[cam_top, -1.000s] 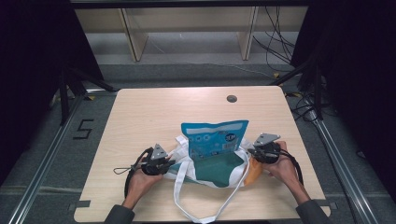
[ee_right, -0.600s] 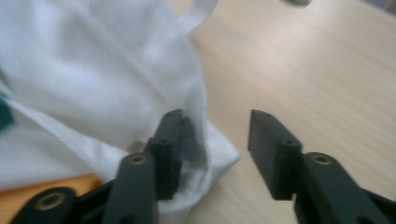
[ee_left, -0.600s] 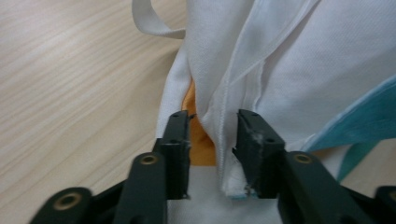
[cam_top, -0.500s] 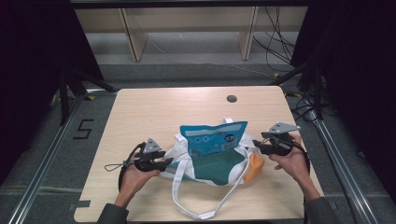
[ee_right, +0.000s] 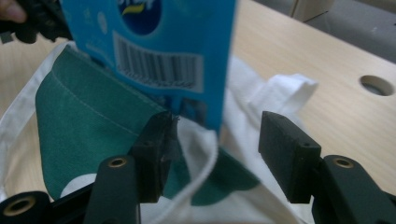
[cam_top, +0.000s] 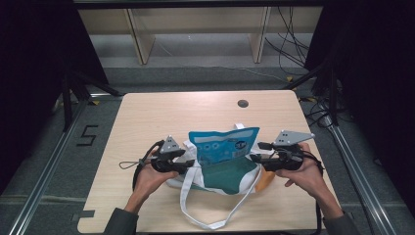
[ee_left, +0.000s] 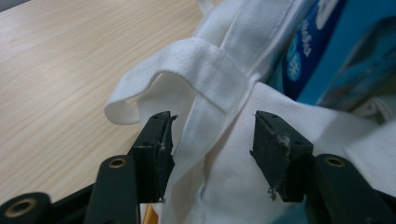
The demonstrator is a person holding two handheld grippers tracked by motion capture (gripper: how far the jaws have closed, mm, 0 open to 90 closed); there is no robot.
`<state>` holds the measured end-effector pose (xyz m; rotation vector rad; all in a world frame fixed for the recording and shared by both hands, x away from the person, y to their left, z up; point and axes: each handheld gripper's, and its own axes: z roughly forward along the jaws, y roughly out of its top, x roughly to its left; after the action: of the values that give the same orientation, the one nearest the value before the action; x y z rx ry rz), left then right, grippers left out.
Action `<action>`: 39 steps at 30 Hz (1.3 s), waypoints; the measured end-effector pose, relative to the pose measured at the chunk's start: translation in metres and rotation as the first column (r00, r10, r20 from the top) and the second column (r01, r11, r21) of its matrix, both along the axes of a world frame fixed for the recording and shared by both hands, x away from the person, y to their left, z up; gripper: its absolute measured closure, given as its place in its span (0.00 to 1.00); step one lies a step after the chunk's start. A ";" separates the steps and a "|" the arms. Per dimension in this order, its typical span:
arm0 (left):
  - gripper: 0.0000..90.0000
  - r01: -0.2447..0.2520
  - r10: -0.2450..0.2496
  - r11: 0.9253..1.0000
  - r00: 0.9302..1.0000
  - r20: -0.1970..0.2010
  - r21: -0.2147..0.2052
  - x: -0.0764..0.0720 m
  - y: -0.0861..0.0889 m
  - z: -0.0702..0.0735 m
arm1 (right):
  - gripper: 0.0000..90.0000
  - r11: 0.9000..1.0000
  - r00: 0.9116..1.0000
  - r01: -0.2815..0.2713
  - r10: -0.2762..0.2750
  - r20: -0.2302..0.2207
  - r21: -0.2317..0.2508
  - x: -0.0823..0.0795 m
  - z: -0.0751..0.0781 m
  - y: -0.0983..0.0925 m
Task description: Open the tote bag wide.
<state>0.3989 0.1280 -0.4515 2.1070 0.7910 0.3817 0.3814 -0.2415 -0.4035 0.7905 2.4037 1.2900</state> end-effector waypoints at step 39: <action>0.63 -0.110 0.105 0.992 0.992 -0.075 -0.067 0.014 0.007 -0.014 | 0.83 0.953 0.978 -0.165 0.126 -0.165 -0.252 -0.070 -0.067 0.005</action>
<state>0.4126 0.1351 -0.4652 2.0261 0.9496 0.3325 0.3119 -0.2369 -0.4705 0.6616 2.7231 0.9564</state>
